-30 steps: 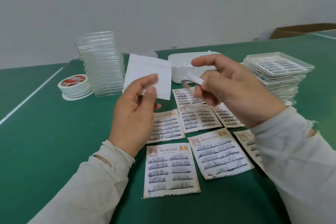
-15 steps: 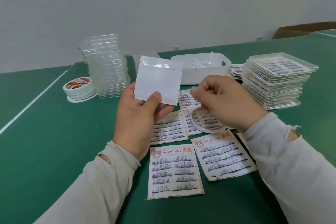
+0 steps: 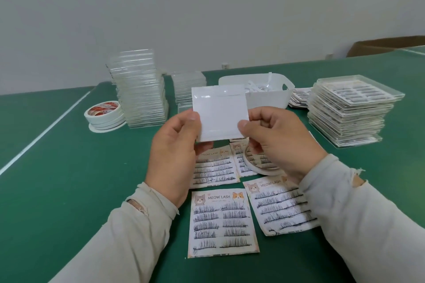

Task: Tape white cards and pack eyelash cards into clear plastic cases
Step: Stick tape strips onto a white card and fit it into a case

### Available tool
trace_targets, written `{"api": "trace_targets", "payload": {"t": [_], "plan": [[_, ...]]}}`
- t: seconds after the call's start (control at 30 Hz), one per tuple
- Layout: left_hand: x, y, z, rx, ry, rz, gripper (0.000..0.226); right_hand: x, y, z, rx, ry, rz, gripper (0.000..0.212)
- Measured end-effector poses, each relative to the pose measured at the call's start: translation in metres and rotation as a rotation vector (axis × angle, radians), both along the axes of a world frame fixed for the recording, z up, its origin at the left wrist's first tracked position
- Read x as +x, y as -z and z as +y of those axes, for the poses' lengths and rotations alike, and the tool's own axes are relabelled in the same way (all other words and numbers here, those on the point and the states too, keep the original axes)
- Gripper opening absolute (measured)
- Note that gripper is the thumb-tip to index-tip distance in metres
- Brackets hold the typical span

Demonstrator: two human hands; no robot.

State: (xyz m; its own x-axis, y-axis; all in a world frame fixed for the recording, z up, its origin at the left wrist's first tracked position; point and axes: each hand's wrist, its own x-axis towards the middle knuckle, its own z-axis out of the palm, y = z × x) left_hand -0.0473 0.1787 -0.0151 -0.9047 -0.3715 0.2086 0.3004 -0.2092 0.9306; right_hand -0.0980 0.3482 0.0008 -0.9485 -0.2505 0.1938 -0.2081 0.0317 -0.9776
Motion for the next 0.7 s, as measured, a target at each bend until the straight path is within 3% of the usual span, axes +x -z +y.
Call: {"api": "trace_targets", "payload": {"t": [0.13, 0.27, 0.43, 0.57, 0.7], "plan": [[-0.0008, -0.0019, -0.0090, -0.034, -0.098, -0.001, 0.010, -0.0006, 0.0019, 0.0014, 0.085, -0.104, -0.044, 0.006], [-0.0001, -0.0021, -0.0086, -0.047, -0.075, -0.016, 0.008, -0.0041, 0.0048, -0.0023, 0.040, 0.115, -0.020, 0.015], [0.0011, -0.0026, -0.0069, -0.053, -0.050, -0.030, 0.008, -0.0057, 0.0022, 0.0001, 0.033, 0.285, 0.010, 0.053], [0.0026, -0.0032, -0.0043, -0.073, -0.010, -0.044, 0.007, -0.0041, 0.0006, -0.0029, -0.105, 0.194, -0.072, 0.031], [0.0034, 0.0002, -0.0003, -0.159, 0.025, -0.029, 0.008, -0.0014, 0.0042, -0.0034, -0.178, 0.128, -0.074, 0.029]]}}
